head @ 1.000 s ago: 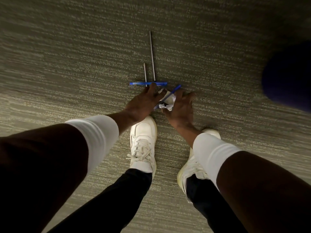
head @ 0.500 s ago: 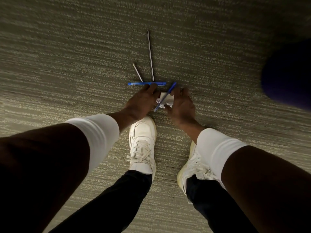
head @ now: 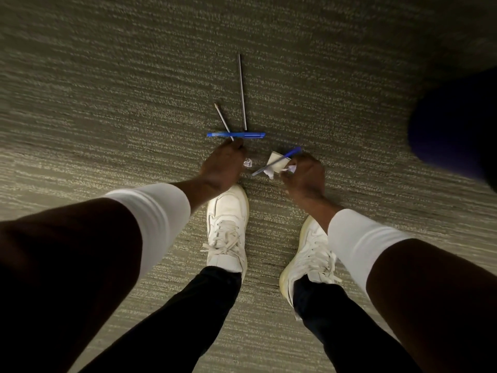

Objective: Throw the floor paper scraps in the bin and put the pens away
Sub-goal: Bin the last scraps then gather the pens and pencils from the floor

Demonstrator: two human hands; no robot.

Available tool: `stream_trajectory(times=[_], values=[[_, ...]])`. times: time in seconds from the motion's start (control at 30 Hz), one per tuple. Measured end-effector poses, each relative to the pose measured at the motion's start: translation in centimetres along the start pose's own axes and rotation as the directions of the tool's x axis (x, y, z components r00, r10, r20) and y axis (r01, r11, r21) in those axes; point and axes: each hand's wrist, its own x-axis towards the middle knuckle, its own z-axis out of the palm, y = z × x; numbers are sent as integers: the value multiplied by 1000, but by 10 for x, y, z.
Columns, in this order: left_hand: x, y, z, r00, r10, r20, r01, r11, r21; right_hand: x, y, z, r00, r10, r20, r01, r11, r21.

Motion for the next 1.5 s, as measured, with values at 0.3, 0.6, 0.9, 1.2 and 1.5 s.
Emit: stream_trajectory(times=[0.3, 0.6, 0.9, 1.2, 1.5], values=[[-60, 49, -70, 989, -145, 12, 145, 987, -65, -63, 11, -85, 971, 237, -14, -237, 972, 1], [-76, 142, -139, 979, -197, 48, 202, 954, -223, -98, -3, -170, 857, 471, 210, -486, 874, 21], [-78, 223, -175, 974, -221, 44, 224, 926, -305, -131, -1, -246, 905, 393, 162, -420, 885, 201], [-65, 258, -196, 964, -261, 45, 260, 903, -343, -136, 17, -287, 892, 452, 9, -438, 859, 264], [18, 359, -252, 960, -256, -113, 153, 818, -554, -131, 31, -379, 819, 462, -339, -338, 867, 366]])
